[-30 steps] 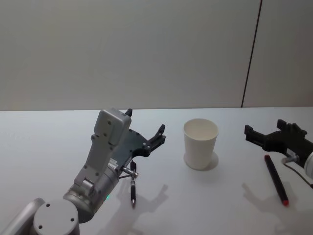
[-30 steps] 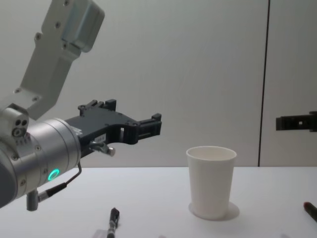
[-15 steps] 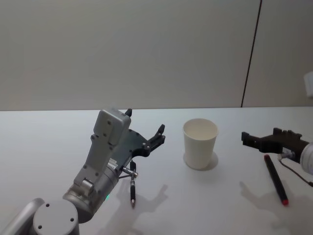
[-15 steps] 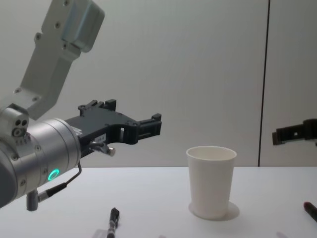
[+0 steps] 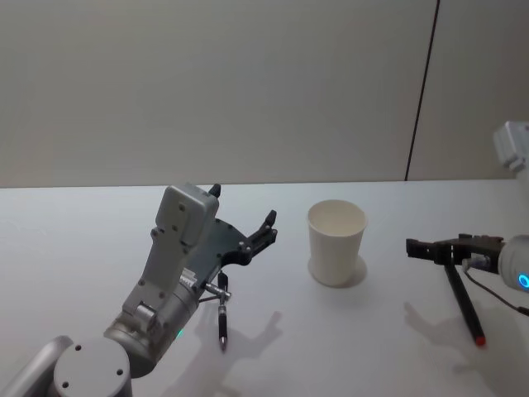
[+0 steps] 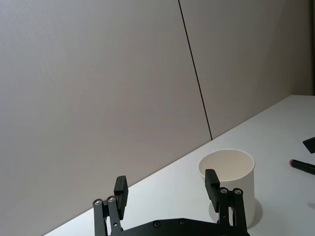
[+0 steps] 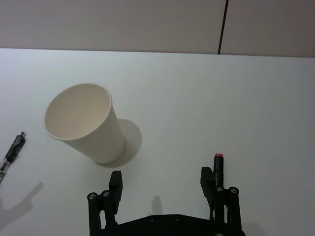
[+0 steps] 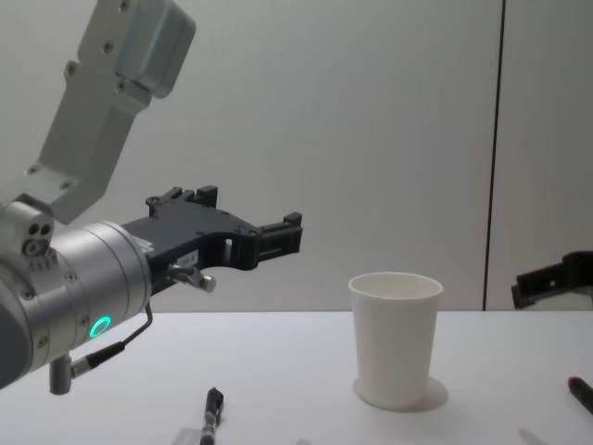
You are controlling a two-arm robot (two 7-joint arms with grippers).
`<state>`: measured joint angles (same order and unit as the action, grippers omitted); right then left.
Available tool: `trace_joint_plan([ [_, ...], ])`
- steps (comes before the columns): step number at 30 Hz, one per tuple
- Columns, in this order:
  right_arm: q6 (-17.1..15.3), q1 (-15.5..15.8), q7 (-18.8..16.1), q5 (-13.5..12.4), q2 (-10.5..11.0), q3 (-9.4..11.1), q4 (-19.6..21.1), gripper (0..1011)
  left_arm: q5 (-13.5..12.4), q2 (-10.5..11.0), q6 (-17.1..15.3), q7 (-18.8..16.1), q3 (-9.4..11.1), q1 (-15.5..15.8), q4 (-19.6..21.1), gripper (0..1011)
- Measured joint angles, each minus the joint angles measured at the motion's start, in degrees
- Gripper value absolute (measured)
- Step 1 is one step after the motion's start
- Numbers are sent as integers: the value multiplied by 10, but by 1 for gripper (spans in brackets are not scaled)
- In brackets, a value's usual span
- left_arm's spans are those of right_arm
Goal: Place the pen into the pen holder.
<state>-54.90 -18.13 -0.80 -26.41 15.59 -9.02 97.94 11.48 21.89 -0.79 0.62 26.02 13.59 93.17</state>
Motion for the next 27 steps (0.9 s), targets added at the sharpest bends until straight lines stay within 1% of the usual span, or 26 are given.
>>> trace_joint_plan([
  [7,-29,-21,1,18,-3,-1,-26,1001,0,0,0,0,0,0,0,1003],
  [14,-49,-36,1,34,-3,3,-47,1001,0,0,0,0,0,0,0,1003],
  [20,-61,-48,1,44,-2,7,-64,1001,0,0,0,0,0,0,0,1003],
  [27,-72,-66,-3,57,-4,11,-94,1001,0,0,0,0,0,0,0,1003],
])
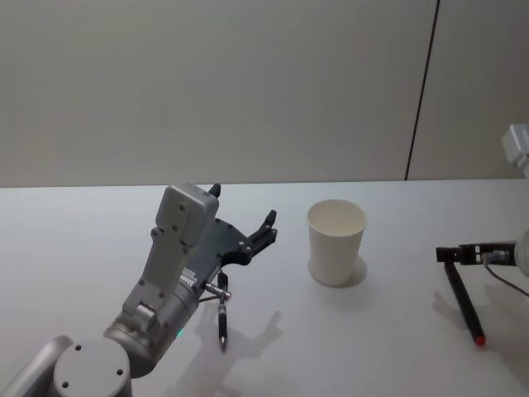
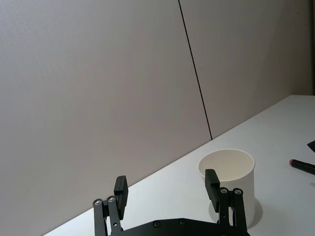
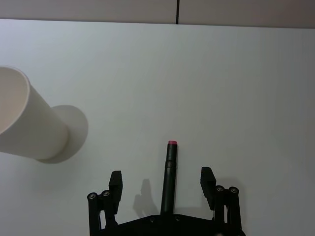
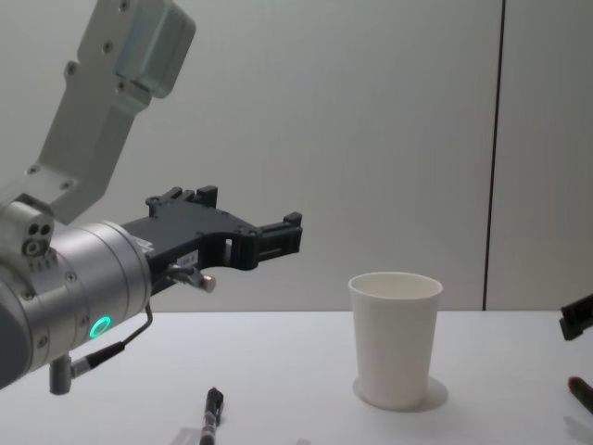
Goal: Place the pen into the pen holder.
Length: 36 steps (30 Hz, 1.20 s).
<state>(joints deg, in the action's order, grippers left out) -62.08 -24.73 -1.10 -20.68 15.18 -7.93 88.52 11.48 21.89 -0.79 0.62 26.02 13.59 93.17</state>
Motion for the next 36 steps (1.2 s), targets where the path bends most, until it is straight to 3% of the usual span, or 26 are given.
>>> trace_joint_plan([
  [13,1,-30,-11,14,-9,2,-61,1001,0,0,0,0,0,0,0,1003],
  [36,30,-69,-41,36,-31,-9,-164,1001,0,0,0,0,0,0,0,1003],
])
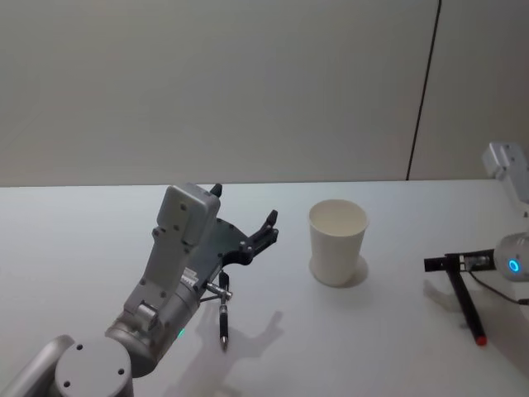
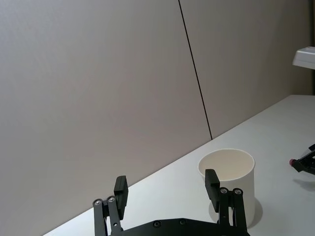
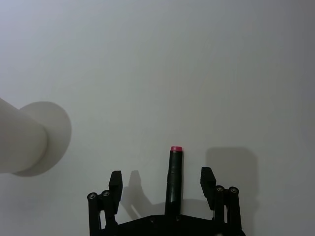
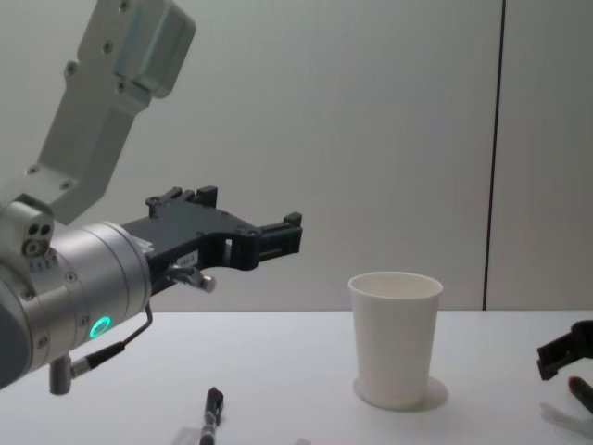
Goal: Place the pen into the pen holder.
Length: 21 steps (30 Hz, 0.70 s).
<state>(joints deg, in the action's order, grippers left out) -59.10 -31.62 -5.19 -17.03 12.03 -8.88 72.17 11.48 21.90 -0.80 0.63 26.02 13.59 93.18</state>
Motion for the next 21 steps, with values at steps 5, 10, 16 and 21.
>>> trace_joint_plan([
  [5,4,-4,-3,4,-3,-2,-13,1001,0,0,0,0,0,0,0,1003],
  [10,8,-8,-6,9,-6,-3,-24,1001,0,0,0,0,0,0,0,1003],
  [16,11,-11,-7,14,-8,-4,-32,1001,0,0,0,0,0,0,0,1003],
  [21,12,-11,-9,17,-9,-4,-35,1000,0,0,0,0,0,0,0,1003],
])
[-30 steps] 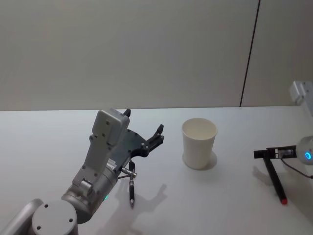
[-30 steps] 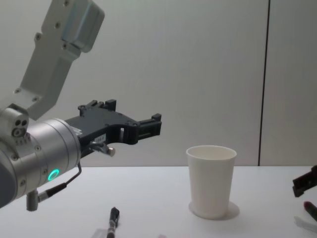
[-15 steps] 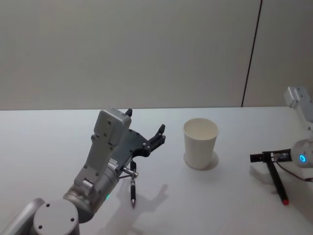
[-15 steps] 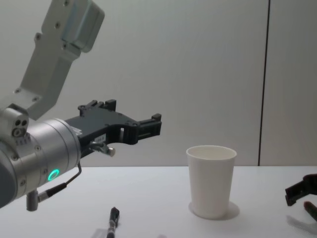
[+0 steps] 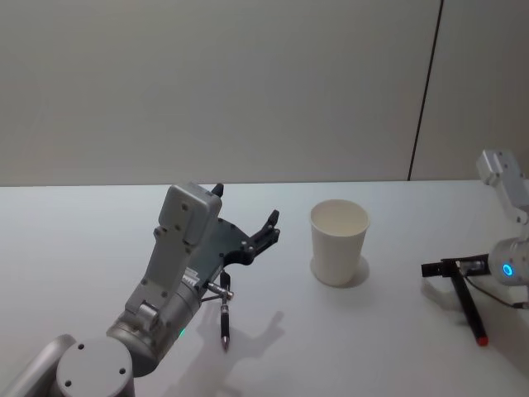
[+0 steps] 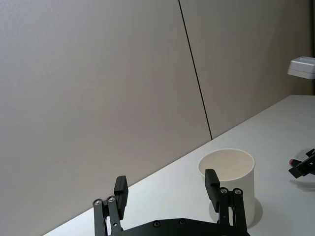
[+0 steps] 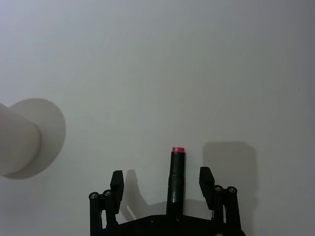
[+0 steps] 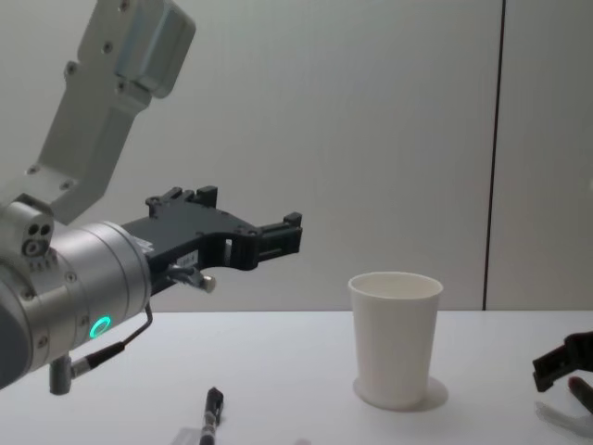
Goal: Place the pen into the pen holder.
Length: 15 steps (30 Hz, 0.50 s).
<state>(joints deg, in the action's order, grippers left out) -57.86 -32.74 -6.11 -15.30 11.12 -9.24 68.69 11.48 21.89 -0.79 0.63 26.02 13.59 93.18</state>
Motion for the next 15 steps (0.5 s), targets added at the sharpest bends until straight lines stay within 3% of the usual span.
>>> trace_joint_plan([
  [8,1,0,-4,6,0,1,0,837,0,0,0,0,0,0,0,1003],
  [15,0,1,-7,15,1,2,0,607,0,0,0,0,0,0,0,1003],
])
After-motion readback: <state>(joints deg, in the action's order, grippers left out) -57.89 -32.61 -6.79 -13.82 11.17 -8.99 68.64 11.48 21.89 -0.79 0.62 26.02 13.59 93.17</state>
